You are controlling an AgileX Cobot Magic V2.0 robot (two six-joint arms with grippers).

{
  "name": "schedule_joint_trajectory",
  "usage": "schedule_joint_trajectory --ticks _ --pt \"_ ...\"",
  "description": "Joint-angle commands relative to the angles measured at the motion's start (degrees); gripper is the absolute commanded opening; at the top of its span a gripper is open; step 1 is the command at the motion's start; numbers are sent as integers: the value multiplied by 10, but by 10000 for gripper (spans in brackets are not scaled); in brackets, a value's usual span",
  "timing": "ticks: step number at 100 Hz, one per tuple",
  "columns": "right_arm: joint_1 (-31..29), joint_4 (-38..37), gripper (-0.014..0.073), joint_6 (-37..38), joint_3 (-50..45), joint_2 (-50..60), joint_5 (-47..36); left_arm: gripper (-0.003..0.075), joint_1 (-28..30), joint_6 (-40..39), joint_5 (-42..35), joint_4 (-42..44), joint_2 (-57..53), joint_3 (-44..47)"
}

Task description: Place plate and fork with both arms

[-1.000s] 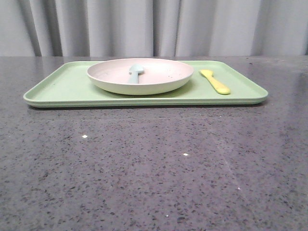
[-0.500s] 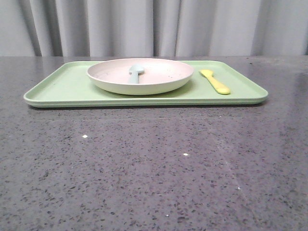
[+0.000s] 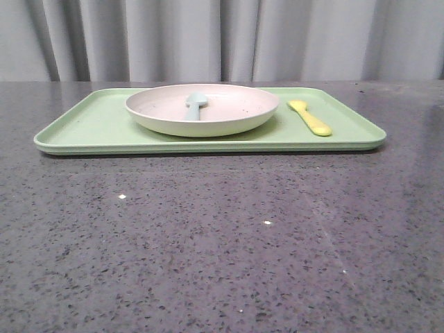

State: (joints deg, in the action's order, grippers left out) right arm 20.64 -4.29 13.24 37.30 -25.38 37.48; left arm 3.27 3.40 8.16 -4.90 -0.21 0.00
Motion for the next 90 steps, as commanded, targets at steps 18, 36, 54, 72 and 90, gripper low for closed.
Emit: schedule_joint_trajectory --ticks 18,36,54,72,90 --pt "-3 -11 -68 0 15 -4 -41 -20 1 -1 -47 -6 -17 7" --pt "-3 -11 -68 0 15 -4 -41 -20 1 -1 -47 -6 -17 7" --pt "-3 -11 -68 0 15 -4 -41 -20 1 -1 -47 -6 -17 7" --pt "-4 -15 -68 0 9 1 -46 -20 1 -1 -47 -6 -17 7" --pt "-10 -15 -68 0 -37 27 -107 -20 1 -1 -47 -6 -17 7"
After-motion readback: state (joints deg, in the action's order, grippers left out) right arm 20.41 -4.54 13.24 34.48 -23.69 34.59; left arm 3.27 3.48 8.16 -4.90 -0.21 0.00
